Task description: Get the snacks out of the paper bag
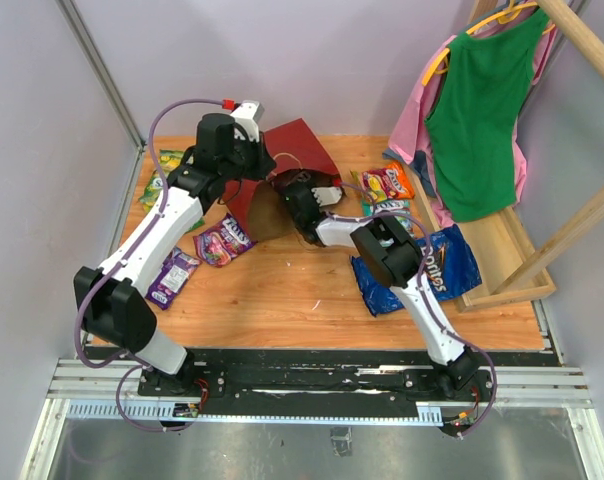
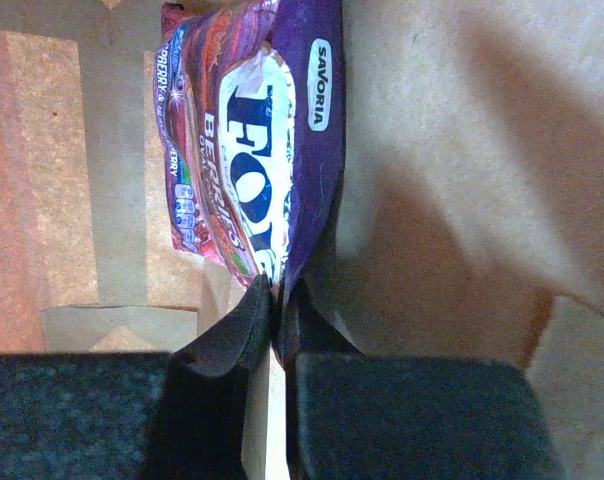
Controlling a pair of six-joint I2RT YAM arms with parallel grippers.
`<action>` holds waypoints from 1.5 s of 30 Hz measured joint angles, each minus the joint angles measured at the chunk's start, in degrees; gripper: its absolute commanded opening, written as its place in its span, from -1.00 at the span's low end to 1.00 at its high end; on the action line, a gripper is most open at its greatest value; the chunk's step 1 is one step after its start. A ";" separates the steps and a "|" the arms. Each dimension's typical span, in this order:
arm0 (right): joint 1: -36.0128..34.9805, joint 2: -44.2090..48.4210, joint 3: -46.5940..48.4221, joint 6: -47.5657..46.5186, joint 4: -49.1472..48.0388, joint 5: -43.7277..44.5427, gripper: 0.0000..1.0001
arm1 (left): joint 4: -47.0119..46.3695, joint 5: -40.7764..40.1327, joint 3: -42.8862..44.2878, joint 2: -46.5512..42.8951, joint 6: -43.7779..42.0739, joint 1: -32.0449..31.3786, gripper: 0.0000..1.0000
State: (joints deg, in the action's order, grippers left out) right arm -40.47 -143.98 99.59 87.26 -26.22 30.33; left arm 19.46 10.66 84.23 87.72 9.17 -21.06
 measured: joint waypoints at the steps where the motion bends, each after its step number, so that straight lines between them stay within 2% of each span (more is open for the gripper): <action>1: 0.02 0.66 -1.60 -0.72 -1.29 -0.42 -0.99 | 0.00 0.00 0.00 0.04 -0.09 0.00 -0.93; 9: 0.11 11.78 -19.45 -4.87 -9.35 -3.58 -0.99 | 0.24 -0.07 1.25 1.66 -0.13 0.00 -0.93; 17: -1.77 32.94 -43.69 -12.63 -13.55 -4.31 -0.99 | 0.11 -0.83 1.31 2.34 -0.17 0.00 -0.94; 21: -7.17 42.27 -51.74 -21.29 -14.99 -1.88 -0.99 | -0.15 -1.01 1.27 2.34 -0.15 0.00 -0.94; 25: -15.61 46.62 -56.78 -33.86 -17.62 3.28 -0.98 | -0.68 -1.14 1.16 2.34 -0.17 0.00 -0.93; 29: -21.94 50.73 -63.76 -43.50 -20.20 3.91 -0.99 | -0.94 -1.57 1.11 2.34 -0.63 0.00 -0.93; 37: -23.41 56.83 -68.76 -49.05 -11.67 0.70 -0.99 | -1.33 -2.27 0.48 2.34 -1.44 0.00 -0.93; 45: -23.41 59.17 -64.11 -53.46 4.24 -1.05 -0.99 | -1.46 -2.43 -0.04 2.34 -1.70 0.00 -0.93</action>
State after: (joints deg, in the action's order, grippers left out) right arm -63.88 -84.82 35.48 33.80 -21.98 29.28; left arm 18.00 8.23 84.18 90.06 7.46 -21.06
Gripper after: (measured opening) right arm 0.050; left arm 0.037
